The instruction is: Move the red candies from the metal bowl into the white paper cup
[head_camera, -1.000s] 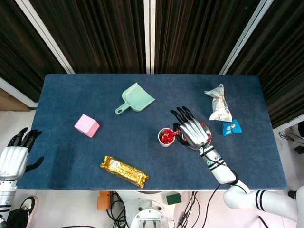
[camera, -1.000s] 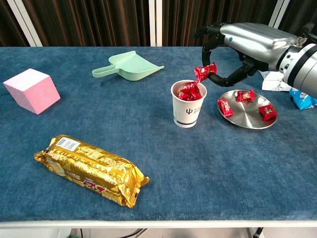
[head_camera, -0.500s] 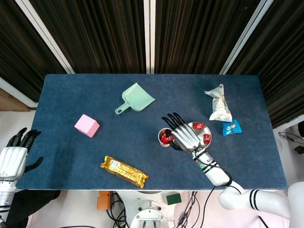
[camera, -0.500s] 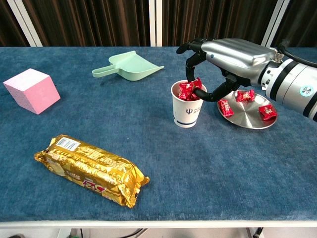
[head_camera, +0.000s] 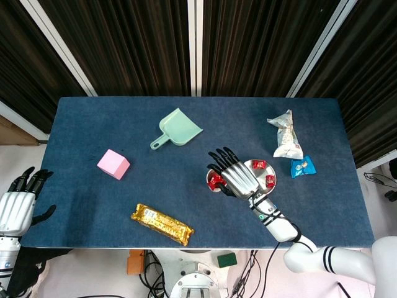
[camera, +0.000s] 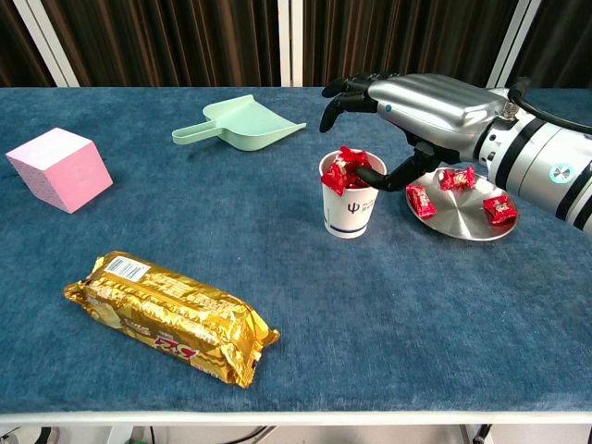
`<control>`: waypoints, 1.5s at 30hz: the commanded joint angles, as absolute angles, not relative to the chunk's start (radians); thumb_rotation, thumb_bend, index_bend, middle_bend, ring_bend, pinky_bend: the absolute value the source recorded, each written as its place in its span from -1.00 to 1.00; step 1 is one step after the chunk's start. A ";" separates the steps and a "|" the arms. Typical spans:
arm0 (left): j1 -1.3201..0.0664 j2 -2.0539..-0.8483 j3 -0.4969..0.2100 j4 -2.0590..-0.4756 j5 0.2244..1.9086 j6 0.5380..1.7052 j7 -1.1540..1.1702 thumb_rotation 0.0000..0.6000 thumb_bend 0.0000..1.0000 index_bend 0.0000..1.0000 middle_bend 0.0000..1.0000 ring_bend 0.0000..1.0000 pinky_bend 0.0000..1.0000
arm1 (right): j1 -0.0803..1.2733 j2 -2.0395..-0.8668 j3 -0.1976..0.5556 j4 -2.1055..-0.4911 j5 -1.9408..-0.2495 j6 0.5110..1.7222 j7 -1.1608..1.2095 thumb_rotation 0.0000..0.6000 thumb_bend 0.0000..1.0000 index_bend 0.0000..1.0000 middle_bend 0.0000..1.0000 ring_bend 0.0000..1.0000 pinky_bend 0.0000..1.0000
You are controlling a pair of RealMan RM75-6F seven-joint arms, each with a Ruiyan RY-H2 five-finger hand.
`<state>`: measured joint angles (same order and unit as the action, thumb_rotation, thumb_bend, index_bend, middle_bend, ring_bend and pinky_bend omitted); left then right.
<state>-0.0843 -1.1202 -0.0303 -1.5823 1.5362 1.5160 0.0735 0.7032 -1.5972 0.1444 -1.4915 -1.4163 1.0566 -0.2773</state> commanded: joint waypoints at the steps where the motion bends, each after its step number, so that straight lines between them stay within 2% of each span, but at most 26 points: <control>1: -0.084 -1.120 -0.031 -1.582 1.536 1.516 0.074 1.00 -0.62 -0.65 -0.69 -0.89 -0.59 | 0.701 -1.594 0.144 -1.491 -1.420 1.062 -0.275 1.00 -0.14 -0.54 -0.94 -1.00 -1.00; 17: -0.086 -1.124 -0.030 -1.586 1.535 1.512 0.087 1.00 -0.62 -0.65 -0.69 -0.89 -0.59 | 0.614 -1.465 0.142 -1.510 -1.430 1.172 -0.166 1.00 -0.14 -0.58 -0.94 -1.00 -1.00; 22: -0.087 -1.126 -0.030 -1.590 1.534 1.511 0.094 1.00 -0.62 -0.65 -0.69 -0.89 -0.59 | 0.552 -1.413 0.133 -1.476 -1.431 1.232 -0.053 1.00 -0.14 -0.69 -0.95 -1.00 -1.00; 28: -0.083 -1.126 -0.030 -1.593 1.536 1.519 0.094 1.00 -0.62 -0.65 -0.69 -0.89 -0.59 | 0.425 -1.354 0.101 -1.323 -1.393 1.315 0.091 1.00 -0.14 -0.82 -0.98 -1.00 -1.00; 35: -0.078 -1.127 -0.033 -1.592 1.540 1.534 0.089 1.00 -0.62 -0.65 -0.69 -0.89 -0.59 | 0.285 -1.317 0.034 -1.134 -1.364 1.320 0.307 1.00 -0.11 -0.94 -1.00 -1.00 -1.00; 39: -0.072 -1.130 -0.040 -1.589 1.532 1.547 0.082 1.00 -0.62 -0.65 -0.69 -0.88 -0.59 | 0.215 -1.320 0.002 -1.085 -1.367 1.350 0.310 1.00 -0.12 -1.00 -1.00 -1.00 -1.00; 45: -0.071 -1.133 -0.041 -1.589 1.529 1.547 0.089 1.00 -0.62 -0.65 -0.69 -0.89 -0.59 | 0.149 -1.329 0.010 -1.075 -1.378 1.430 0.314 1.00 -0.13 -1.00 -1.00 -1.00 -1.00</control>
<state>-0.0707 -1.1331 -0.0415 -1.5890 1.5286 1.5474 0.0888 0.1625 -1.3274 0.0095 -1.0791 -1.3737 1.4163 0.3115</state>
